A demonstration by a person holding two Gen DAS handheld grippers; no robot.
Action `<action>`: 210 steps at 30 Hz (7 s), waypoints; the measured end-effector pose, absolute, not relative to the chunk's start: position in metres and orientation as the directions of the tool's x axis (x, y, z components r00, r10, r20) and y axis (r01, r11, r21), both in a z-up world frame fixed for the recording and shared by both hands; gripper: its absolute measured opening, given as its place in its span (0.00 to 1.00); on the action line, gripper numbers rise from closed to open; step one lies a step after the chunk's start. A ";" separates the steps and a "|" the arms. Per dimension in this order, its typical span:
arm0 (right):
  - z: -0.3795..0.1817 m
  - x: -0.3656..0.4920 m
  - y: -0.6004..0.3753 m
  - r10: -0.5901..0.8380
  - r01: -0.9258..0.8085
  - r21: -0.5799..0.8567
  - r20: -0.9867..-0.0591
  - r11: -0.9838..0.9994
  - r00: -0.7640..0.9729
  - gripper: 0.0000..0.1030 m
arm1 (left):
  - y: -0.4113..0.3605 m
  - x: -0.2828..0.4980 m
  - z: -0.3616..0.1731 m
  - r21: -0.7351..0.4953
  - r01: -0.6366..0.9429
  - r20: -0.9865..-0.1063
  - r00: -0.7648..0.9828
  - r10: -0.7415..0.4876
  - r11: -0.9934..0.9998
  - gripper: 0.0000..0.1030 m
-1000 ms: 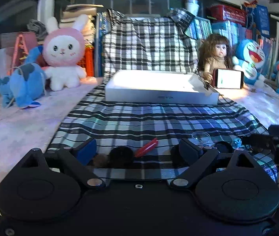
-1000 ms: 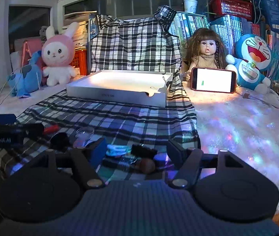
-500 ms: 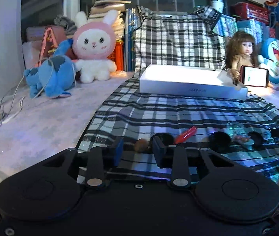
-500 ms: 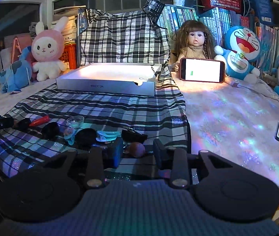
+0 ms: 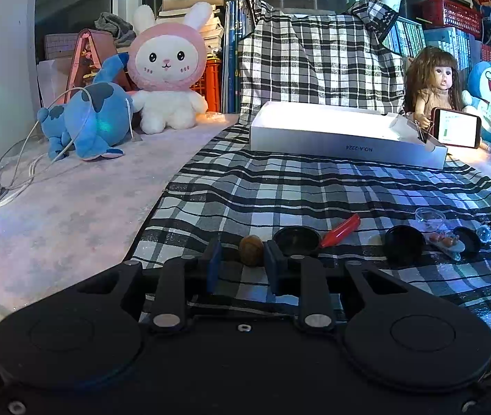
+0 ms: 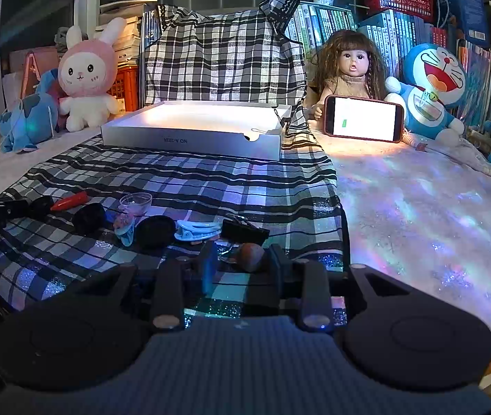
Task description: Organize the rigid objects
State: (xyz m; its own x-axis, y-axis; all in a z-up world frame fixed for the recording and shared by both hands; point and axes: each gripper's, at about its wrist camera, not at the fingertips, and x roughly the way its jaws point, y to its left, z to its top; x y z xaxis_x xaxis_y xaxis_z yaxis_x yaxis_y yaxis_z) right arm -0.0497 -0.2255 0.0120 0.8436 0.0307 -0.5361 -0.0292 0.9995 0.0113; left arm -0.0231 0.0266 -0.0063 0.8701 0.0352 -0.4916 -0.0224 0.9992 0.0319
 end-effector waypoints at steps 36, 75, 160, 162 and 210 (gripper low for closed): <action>0.032 -0.040 -0.235 -0.018 0.051 0.055 -0.487 0.997 0.873 0.23 | 0.023 -0.004 0.022 -0.032 0.053 -0.489 0.870 -0.062 0.998 0.16; 0.056 0.105 -0.238 0.079 0.001 0.146 -0.538 0.989 0.839 0.23 | 0.002 0.141 0.067 -0.148 0.155 -0.522 0.827 -0.210 0.977 0.16; 0.039 0.205 -0.206 0.160 -0.081 0.148 -0.669 0.986 0.726 0.69 | -0.021 0.237 0.038 -0.114 0.161 -0.631 0.751 -0.197 0.980 0.67; 0.041 0.200 -0.207 0.158 -0.083 0.143 -0.663 0.986 0.732 0.73 | -0.022 0.231 0.041 -0.099 0.167 -0.622 0.759 -0.191 0.981 0.76; 0.038 0.034 -0.221 0.107 -0.087 0.062 -0.504 0.994 0.857 0.92 | -0.027 0.044 0.033 -0.015 0.230 -0.500 0.841 -0.207 0.973 0.86</action>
